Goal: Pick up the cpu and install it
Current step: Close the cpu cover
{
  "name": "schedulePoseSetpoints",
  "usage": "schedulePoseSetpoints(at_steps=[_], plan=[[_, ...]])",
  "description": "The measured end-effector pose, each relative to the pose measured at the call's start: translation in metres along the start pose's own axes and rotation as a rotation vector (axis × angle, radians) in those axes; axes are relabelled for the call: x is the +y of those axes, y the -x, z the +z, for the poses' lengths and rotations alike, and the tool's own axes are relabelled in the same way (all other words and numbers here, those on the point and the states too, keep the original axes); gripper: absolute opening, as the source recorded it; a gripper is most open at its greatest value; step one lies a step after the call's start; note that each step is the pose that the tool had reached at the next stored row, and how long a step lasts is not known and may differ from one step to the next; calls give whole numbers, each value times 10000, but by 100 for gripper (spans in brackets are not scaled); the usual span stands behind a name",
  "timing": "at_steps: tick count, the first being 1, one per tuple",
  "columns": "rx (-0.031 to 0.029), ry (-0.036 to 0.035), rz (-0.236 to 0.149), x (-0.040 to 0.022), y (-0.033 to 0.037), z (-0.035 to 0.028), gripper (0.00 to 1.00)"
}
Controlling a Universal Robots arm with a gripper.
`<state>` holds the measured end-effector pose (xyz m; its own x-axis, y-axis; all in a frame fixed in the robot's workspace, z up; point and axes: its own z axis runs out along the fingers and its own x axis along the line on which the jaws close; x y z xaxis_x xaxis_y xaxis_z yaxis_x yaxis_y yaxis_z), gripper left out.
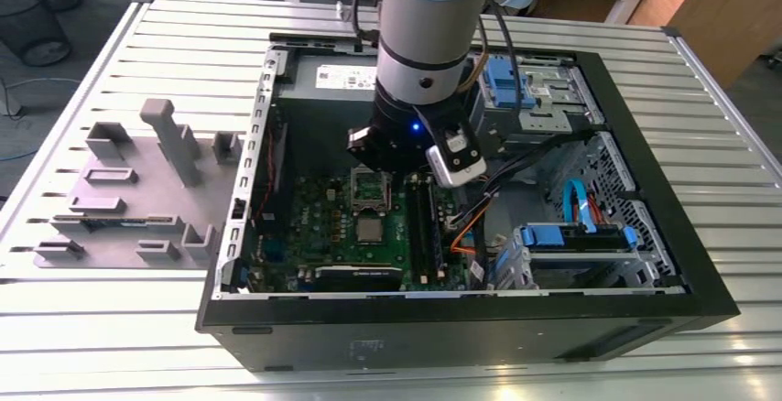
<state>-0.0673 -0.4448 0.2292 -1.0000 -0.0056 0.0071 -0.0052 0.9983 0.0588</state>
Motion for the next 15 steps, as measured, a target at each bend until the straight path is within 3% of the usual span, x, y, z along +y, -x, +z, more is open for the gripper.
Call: schedulePoseSetpoints(at_steps=[6,8,10,14,15], plan=[[23,37,-478,-1,7,17,11],[6,42,-620,-1,8,23,11],[-44,38,-712,-2,7,30,11],[-222,44,-887,-2,7,42,11],[-239,42,-930,-3,8,44,11]])
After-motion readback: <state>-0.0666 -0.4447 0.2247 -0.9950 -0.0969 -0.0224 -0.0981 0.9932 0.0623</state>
